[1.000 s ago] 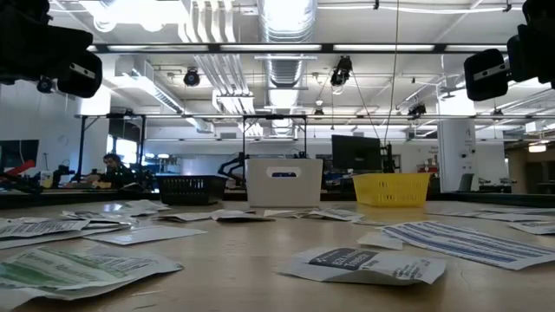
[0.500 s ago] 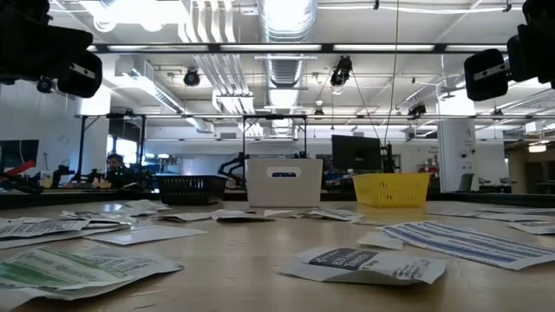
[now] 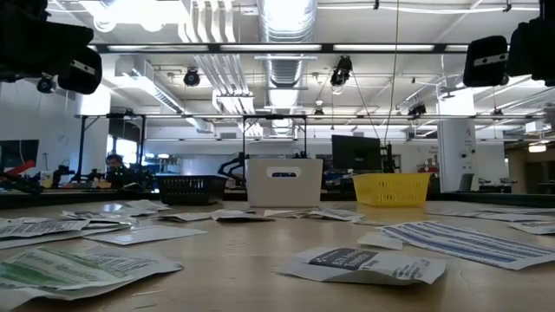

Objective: Pick & Place First Aid Supplies
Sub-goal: Put the towelette pack into the black basket

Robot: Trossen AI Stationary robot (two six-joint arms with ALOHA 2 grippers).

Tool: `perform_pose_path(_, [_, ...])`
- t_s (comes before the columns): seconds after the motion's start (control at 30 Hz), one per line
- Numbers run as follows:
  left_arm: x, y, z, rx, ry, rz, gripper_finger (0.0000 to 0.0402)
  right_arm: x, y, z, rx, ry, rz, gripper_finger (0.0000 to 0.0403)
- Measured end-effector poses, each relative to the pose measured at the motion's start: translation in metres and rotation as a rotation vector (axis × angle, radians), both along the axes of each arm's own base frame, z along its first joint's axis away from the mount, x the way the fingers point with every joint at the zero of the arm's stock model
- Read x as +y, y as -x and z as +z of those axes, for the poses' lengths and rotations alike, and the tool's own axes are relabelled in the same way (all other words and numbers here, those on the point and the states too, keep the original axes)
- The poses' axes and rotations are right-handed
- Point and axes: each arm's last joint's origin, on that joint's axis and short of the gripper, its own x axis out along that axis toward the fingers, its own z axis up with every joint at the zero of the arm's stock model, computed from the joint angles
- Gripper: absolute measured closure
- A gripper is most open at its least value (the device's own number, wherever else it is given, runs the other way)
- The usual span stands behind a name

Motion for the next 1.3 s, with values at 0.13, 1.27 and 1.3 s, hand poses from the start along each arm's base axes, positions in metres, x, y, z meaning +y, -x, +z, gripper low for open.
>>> perform_pose_path(0.13, [0.000, 0.000, 0.000, -0.007, -0.010, 0.009, 0.0401, 0.000, 0.000, 0.000, 0.003, -0.008, 0.000, 0.0376])
perform_pose_path(1.27, [0.012, 0.000, 0.006, -0.044, 0.041, 0.393, 0.0393, 0.000, 0.002, 0.017, 0.024, -0.339, 0.043, 0.0376])
perform_pose_path(1.3, [0.012, 0.000, 0.006, -0.041, 0.042, 0.393, 0.0387, 0.000, 0.002, 0.017, 0.024, -0.340, 0.043, 0.0376])
